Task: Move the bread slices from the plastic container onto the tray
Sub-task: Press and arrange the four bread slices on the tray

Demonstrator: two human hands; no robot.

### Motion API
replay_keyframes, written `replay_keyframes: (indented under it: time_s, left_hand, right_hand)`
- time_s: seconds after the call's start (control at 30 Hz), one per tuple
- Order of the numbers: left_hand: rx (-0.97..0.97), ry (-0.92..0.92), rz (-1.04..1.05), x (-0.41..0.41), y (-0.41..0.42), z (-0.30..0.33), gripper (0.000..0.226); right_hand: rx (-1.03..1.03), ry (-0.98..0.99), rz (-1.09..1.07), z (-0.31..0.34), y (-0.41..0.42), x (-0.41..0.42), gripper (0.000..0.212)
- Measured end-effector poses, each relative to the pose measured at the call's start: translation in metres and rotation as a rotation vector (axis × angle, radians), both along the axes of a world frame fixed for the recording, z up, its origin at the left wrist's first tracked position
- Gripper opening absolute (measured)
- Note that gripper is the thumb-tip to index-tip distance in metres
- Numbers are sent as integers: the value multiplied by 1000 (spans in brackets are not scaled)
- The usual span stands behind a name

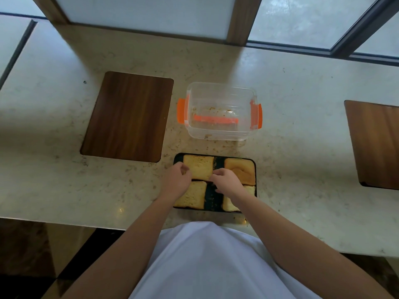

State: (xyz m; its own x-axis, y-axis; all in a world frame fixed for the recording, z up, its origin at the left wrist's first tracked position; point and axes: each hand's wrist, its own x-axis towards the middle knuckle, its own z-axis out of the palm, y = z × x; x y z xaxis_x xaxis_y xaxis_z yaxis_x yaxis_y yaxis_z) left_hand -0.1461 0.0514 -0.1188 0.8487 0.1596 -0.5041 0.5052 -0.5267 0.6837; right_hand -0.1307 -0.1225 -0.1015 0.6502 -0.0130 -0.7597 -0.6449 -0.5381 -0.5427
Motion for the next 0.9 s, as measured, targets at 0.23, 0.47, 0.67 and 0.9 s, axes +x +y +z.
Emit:
replay_keyframes:
  time_s: [0.23,0.47,0.67,0.9]
  left_hand:
    - [-16,-6,98,-27,32,2,21]
    - [-186,137,176,-56,46,-4,25]
    - [-220,171,220,-52,42,0,24]
    - [-239,168,164,-50,28,3,20]
  right_hand:
    - [5,-12,-23,5,2,-18,51]
    - [16,67,49,5,12,-42,48]
    - [54,71,57,5,11,-43,49]
    - [15,40,47,8,0,-46,44]
